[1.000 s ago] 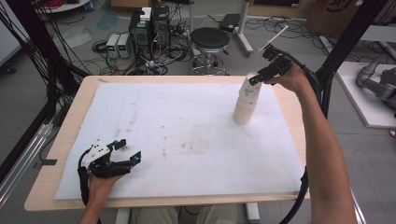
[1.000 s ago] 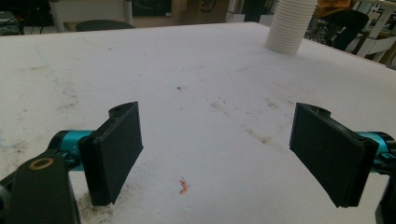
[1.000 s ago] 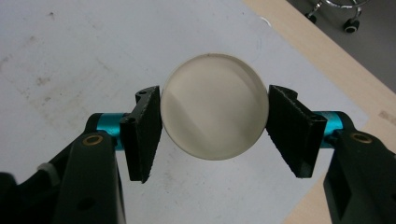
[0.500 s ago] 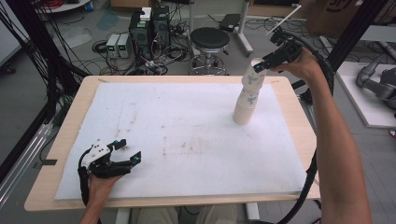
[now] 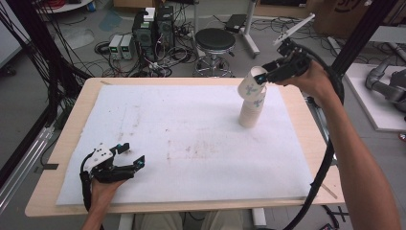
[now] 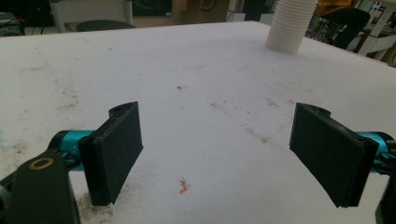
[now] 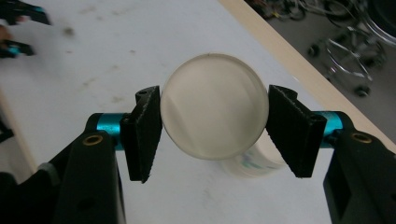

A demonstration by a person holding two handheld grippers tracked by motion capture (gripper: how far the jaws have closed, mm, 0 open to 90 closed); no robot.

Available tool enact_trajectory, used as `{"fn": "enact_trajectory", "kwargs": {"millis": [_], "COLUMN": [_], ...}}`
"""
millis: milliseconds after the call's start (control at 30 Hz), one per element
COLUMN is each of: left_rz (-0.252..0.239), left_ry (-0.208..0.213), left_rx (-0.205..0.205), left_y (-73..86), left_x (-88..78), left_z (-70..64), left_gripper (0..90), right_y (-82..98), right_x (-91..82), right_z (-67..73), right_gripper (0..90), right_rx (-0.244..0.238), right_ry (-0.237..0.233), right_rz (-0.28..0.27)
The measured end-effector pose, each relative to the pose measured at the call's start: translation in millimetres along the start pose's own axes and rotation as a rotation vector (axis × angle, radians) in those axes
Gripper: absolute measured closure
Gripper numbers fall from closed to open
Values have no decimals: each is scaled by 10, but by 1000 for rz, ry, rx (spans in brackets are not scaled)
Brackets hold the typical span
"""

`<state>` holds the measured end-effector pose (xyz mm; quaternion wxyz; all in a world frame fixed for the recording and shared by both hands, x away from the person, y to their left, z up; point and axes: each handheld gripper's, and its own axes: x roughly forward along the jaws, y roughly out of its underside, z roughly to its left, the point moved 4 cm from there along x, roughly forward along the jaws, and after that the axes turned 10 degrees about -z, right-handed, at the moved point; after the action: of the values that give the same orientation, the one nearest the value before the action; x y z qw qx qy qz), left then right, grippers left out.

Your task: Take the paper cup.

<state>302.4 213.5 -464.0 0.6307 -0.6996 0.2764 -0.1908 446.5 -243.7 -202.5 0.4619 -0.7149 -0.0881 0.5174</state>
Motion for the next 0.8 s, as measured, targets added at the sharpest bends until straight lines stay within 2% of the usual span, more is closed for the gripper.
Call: {"fn": "enact_trajectory", "kwargs": {"millis": [167, 200, 233, 300, 367, 400, 467, 533, 700, 733, 800], "left_rz": [3, 3, 7, 6, 6, 3, 2, 5, 5, 4, 4], "left_ry": [1, 1, 0, 3, 2, 4, 5, 8, 12, 12, 12], "left_rx": [0, 0, 1, 7, 5, 1, 1, 0, 5, 6, 6], "left_y": [1, 1, 1, 0, 1, 0, 0, 0, -1, 0, 0], "left_x": [6, 6, 8, 6, 5, 5, 5, 4, 4, 5, 5], "left_z": [0, 0, -1, 0, -1, -2, -2, -1, -4, -5, -5], "left_gripper": [169, 169, 169, 169, 169, 169, 169, 169, 169, 169, 169], "right_y": [149, 149, 214, 273, 291, 344, 368, 442, 570, 631, 683], "right_x": [18, 18, 48, 82, 97, 133, 149, 219, 368, 438, 498], "right_z": [399, 399, 518, 620, 655, 759, 805, 939, 1078, 1131, 1169], "right_gripper": [387, 387, 387, 387, 387, 387, 386, 386, 387, 386, 387], "right_rx": [-31, -31, -45, -47, -53, -61, -61, -76, -74, -66, -51], "right_ry": [-94, -94, -121, -143, -154, -177, -189, -232, -275, -300, -317], "right_rz": [-122, -122, -155, -179, -184, -213, -222, -263, -292, -314, -337]}}
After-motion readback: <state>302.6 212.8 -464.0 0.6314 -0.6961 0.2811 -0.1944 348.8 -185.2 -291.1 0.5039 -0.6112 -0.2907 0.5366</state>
